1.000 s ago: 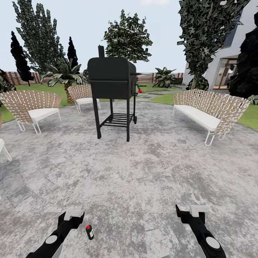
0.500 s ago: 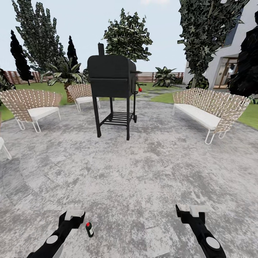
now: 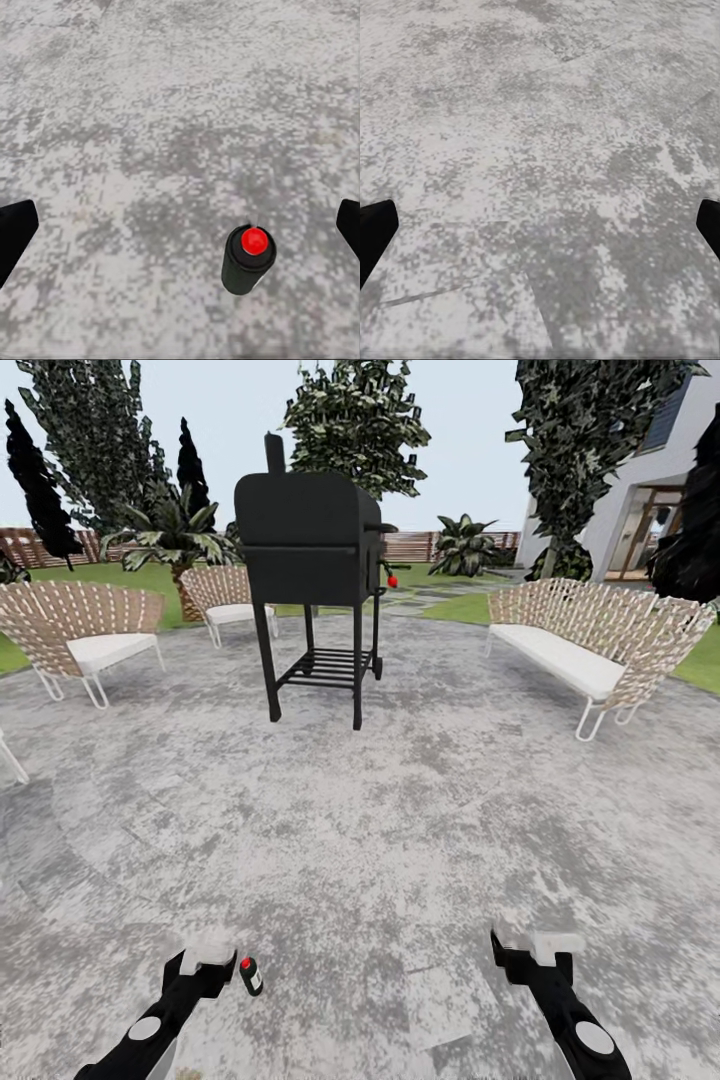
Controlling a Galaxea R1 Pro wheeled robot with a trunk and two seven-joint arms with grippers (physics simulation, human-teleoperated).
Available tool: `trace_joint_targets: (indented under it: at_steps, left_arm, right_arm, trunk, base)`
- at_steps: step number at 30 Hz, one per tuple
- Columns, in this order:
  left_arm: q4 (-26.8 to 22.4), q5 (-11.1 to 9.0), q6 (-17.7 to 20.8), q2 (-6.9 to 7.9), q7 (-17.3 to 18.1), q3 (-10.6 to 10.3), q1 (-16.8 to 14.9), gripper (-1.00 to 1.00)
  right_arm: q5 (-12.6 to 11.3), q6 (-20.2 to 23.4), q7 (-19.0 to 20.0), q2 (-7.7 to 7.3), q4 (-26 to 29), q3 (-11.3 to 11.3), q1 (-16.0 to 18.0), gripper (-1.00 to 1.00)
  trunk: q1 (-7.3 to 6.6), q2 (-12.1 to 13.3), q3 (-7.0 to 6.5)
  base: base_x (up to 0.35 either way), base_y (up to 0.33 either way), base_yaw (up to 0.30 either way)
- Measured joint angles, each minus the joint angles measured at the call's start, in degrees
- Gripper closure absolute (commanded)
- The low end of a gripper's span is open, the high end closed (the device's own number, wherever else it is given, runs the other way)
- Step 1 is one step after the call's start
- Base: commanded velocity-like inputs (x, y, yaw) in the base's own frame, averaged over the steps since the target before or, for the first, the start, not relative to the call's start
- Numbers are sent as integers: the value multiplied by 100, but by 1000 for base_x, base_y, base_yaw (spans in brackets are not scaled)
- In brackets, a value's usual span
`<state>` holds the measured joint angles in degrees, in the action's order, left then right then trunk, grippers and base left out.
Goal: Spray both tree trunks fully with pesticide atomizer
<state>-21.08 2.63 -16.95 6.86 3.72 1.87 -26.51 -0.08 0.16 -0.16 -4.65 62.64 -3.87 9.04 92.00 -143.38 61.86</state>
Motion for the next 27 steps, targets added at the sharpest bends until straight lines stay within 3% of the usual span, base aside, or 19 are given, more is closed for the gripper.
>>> trace_joint_targets:
  at_steps: [10,27]
  left_arm:
    - [-3,-4,0,0,-1,3,0,-100]
    - [-5,-4,0,0,0,-5,0,-100]
  right_arm:
    - [0,4,0,0,0,6,0,-100]
    - [15,0,0,-9,8,9,2,-100]
  trunk:
    - [26,-14,307]
    - [69,-37,694]
  base:
    - [0,0,0]
    - [0,0,0]
